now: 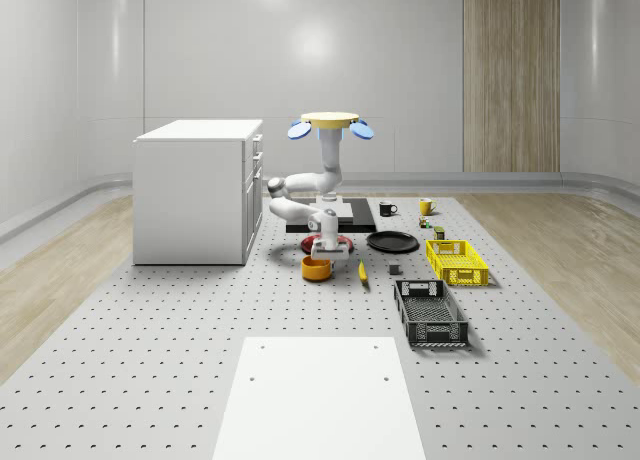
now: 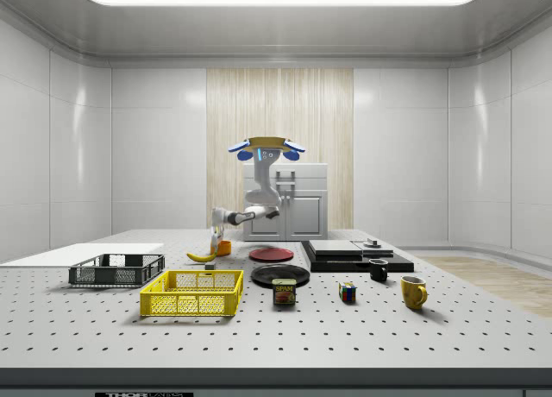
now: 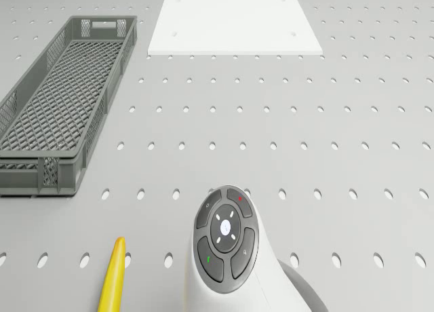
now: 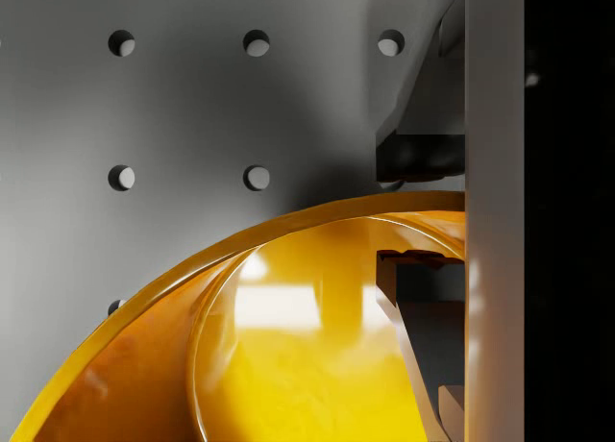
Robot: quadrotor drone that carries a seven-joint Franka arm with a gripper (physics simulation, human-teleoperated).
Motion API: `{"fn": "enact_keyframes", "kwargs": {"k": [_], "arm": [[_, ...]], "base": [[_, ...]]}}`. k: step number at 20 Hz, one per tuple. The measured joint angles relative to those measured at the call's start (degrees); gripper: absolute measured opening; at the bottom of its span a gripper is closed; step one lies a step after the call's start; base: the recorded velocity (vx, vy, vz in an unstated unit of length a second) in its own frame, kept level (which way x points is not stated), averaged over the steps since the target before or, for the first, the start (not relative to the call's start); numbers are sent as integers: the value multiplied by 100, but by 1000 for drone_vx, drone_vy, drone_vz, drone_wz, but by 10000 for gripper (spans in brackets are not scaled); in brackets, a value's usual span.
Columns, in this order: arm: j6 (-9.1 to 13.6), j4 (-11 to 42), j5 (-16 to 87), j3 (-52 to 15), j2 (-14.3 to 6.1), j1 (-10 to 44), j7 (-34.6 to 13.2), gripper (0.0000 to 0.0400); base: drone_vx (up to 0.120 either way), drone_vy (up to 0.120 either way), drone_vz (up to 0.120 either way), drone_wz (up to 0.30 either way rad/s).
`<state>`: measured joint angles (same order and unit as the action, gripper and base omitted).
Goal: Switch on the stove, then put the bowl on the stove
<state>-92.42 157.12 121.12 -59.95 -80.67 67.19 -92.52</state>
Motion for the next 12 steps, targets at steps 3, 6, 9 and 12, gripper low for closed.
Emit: {"fn": "enact_keyframes", "kwargs": {"k": [3, 6, 9, 12], "arm": [[85, 83, -143, -154, -7, -32, -9, 101], [134, 129, -233, -250, -13, -48, -16, 101], [157, 154, -286, -304, -19, -55, -22, 100], [167, 167, -315, -334, -25, -57, -26, 100]], "base": [[27, 13, 120, 0], [-93, 120, 120, 0], [-120, 120, 120, 0], [-120, 120, 120, 0]]}}
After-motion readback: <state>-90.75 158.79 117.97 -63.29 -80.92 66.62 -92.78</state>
